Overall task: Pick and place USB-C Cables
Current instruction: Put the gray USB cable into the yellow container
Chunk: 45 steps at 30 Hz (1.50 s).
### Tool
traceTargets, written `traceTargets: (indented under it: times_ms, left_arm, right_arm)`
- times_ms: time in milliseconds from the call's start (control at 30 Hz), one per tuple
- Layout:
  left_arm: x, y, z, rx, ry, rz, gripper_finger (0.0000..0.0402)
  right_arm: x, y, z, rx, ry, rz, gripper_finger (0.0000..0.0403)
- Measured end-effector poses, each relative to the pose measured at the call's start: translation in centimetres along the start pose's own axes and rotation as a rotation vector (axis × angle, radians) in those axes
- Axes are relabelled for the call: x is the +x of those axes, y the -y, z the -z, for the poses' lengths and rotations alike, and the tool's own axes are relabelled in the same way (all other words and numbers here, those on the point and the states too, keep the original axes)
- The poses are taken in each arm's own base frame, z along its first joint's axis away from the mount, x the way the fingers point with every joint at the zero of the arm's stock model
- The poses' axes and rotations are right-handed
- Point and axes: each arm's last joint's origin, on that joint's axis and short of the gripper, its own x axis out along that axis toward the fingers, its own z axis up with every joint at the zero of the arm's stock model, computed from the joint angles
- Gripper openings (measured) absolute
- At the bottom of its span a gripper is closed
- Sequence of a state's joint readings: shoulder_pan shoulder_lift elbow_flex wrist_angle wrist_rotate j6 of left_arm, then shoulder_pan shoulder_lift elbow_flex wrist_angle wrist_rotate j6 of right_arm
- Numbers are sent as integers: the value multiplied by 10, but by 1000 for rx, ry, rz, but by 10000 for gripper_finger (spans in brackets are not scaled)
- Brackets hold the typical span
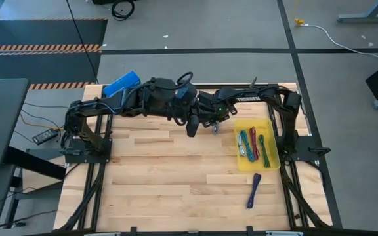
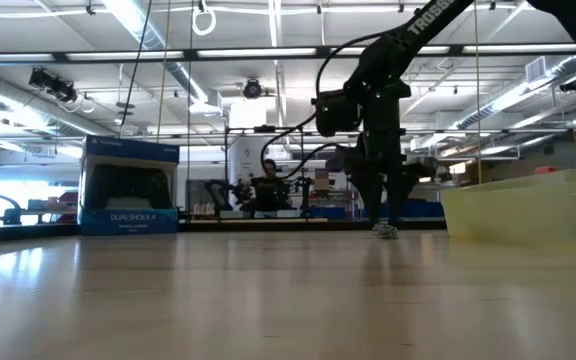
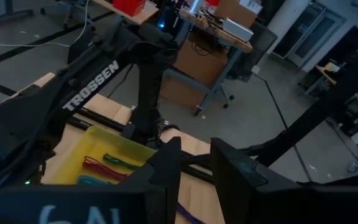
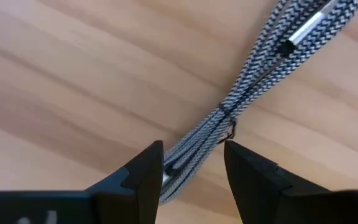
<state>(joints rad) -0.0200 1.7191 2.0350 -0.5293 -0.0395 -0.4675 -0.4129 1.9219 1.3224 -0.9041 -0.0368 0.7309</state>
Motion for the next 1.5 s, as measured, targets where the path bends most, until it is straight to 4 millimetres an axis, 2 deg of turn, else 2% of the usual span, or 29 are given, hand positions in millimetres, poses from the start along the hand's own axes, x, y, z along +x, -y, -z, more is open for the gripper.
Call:
traceTargets:
  times_ms: [167,400,700,833,1133,1367,1500]
  left_arm:
    - [0,3,-1,-47,17,17,94]
    - [-1,13,0,-50,35,54,94]
    - [-1,11,-2,-54,78,10,94]
    - [-1,10,-5,-58,118,-20,94]
    - [-2,17,-7,-85,200,-52,94]
    - [-2,16,-8,-94,209,-65,94]
    - [-2,18,-7,-93,205,-60,94]
  right_arm:
    - [9,-1,0,-17,-26,10,166]
    - [9,-3,-1,-28,-4,-5,164]
    - [9,-4,-3,-84,18,-2,155]
    - [9,-1,0,-139,-11,21,127]
    - [8,-2,2,-284,-49,-20,10]
    - [8,-1,4,-364,-84,-25,4]
    - [-1,-2,9,-411,-89,-56,3]
